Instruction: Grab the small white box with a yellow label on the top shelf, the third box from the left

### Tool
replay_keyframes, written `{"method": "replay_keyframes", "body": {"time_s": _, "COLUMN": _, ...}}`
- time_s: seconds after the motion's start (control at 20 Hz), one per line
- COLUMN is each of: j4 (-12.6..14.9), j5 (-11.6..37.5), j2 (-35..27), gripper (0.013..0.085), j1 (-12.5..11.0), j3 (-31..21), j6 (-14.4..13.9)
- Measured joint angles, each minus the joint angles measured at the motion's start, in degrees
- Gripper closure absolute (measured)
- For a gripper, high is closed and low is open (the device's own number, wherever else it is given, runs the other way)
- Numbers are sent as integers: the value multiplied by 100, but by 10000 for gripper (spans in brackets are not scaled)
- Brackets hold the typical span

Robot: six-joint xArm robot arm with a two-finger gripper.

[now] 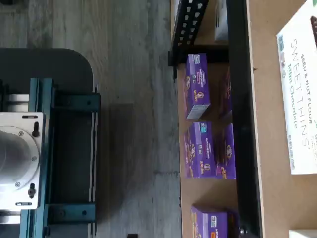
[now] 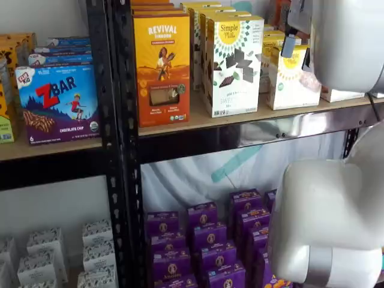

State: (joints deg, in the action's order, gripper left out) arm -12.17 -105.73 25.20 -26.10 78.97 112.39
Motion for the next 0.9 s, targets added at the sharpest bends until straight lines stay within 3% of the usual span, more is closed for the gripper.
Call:
{"method": "replay_keyframes", "body": {"time_s": 0.1, "j4": 117, "j5": -343, "j2": -206, "gripper": 130, "j1": 99, "j3": 260, "j6": -69}}
{"method": "replay_keyframes", "body": {"time_s": 0.3, "j4": 63, "j5": -260, "j2": -200, "gripper": 130, "j1": 125, "j3": 253, "j6": -117}}
{"method": "replay_keyframes", "body": {"time_s": 0.5, "j4": -522, "j5": 647, "j2": 91, "gripper": 130, "j1": -109, "j3": -153, "j6": -17}}
{"method": "replay_keyframes", "body": {"time_s": 0.9, "j4": -555, "j5": 1371, "j2": -52, "gripper": 130, "j1": -125, "j3": -181, "j6": 95}}
